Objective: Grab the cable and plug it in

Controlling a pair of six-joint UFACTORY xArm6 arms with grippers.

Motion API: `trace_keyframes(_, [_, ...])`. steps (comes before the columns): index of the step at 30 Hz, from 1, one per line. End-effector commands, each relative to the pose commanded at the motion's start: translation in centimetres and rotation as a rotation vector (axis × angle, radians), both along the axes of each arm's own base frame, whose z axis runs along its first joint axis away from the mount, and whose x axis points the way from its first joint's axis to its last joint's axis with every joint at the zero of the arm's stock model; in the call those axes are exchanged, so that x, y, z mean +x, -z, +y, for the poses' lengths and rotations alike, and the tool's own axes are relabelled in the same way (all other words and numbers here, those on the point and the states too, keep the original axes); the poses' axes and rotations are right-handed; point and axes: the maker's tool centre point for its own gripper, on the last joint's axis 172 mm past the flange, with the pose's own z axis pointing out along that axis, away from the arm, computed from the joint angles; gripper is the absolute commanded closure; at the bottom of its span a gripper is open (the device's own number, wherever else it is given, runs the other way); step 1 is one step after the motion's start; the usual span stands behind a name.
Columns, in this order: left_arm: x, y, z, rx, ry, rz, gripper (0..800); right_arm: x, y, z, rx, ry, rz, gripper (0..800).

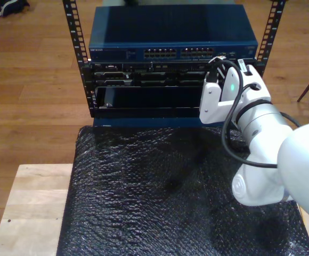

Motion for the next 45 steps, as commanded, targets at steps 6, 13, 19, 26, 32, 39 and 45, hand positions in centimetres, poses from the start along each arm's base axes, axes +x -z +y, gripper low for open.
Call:
trace_keyframes(6, [0.0, 0.0, 0.0, 0.0, -0.001, 0.001, 0, 1.3, 0.1, -0.9, 0.032, 0.057, -0.018, 800])
trace_keyframes(13, [0.0, 0.0, 0.0, 0.0, 0.0, 0.0, 0, 2.1, 0.8, -2.3, 0.056, 0.116, -0.026, 800])
trace_keyframes(19, [0.0, 0.0, 0.0, -0.001, 0.0, 0.0, 0, 2.1, -0.2, -2.9, 0.07, 0.14, -0.059, 800])
trace_keyframes(26, [0.0, 0.0, 0.0, 0.0, 0.0, 0.0, 0, 1.9, 0.2, -3.5, 0.074, 0.168, -0.098, 800])
trace_keyframes(32, [0.0, 0.0, 0.0, 0.0, 0.0, 0.0, 0, 2.4, 1.0, -3.2, 0.078, 0.178, -0.103, 800])
trace_keyframes(39, [0.0, 0.0, 0.0, 0.0, 0.0, 0.001, 0, 2.6, 1.3, -3.7, 0.097, 0.222, -0.116, 800])
trace_keyframes(45, [0.0, 0.0, 0.0, 0.0, 0.0, 0.0, 0, 3.4, 2.6, -2.7, 0.106, 0.225, -0.108, 800])
